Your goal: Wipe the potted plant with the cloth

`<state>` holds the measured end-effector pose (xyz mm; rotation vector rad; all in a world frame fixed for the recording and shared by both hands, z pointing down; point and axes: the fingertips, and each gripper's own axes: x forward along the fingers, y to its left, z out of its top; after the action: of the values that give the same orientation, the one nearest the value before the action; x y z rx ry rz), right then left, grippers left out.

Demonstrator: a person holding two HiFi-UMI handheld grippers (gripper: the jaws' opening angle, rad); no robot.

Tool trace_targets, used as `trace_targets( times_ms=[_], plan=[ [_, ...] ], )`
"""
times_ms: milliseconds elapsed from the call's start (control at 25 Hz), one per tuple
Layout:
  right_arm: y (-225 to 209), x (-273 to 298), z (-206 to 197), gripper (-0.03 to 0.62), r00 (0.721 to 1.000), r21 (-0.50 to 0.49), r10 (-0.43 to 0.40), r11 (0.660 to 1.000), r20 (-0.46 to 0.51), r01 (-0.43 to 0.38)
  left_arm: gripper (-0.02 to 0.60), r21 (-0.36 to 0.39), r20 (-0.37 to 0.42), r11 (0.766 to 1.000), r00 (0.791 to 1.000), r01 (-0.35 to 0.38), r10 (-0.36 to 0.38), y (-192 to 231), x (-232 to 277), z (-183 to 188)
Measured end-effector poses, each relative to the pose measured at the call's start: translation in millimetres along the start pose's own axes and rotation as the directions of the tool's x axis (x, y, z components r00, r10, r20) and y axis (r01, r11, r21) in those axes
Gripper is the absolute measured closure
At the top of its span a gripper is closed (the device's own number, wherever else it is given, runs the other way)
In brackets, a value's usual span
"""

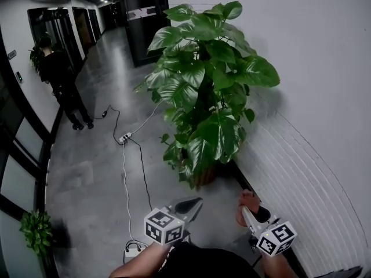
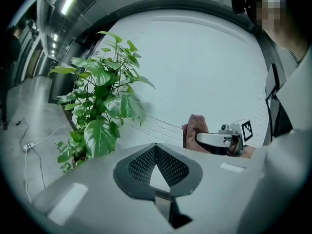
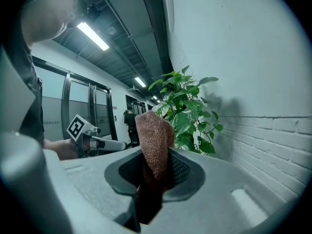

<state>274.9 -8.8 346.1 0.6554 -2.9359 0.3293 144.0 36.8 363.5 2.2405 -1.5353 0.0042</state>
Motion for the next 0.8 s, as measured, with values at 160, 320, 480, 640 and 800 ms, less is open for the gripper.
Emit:
trace_targets(
  times_ms=[160, 320, 480, 640, 800],
  plan=[
    [0, 2, 0, 0.528, 1.0, 0.001, 0.002, 1.0, -0.004, -0.002, 0.565, 0.005, 0.001, 1.0, 1.0, -0.005, 0.005, 2, 0, 2],
    [3, 5, 2, 0.528, 1.0, 0.002, 0.006, 1.0, -0.001, -0.006, 0.565, 0.009, 0.005, 1.0, 1.0, -0.009, 0.008, 4, -2, 6],
    [2, 5, 0, 0.528, 1.0, 0.006, 0.004, 1.0, -0.004, -0.004, 0.565, 0.01, 0.012, 1.0, 1.0, -0.009, 0.009, 5, -2, 10],
    [-1, 3, -2, 0.528, 1.0, 0.011, -0.005, 1.0, -0.005, 0.005, 0.565, 0.016, 0.017, 1.0, 1.0, -0.007, 0.007, 5, -1, 12],
    [-4, 2, -2, 0.53, 1.0, 0.012, -0.004, 1.0, -0.007, 0.005, 0.565, 0.019, 0.014, 1.0, 1.0, -0.005, 0.005, 4, 1, 12]
  ],
)
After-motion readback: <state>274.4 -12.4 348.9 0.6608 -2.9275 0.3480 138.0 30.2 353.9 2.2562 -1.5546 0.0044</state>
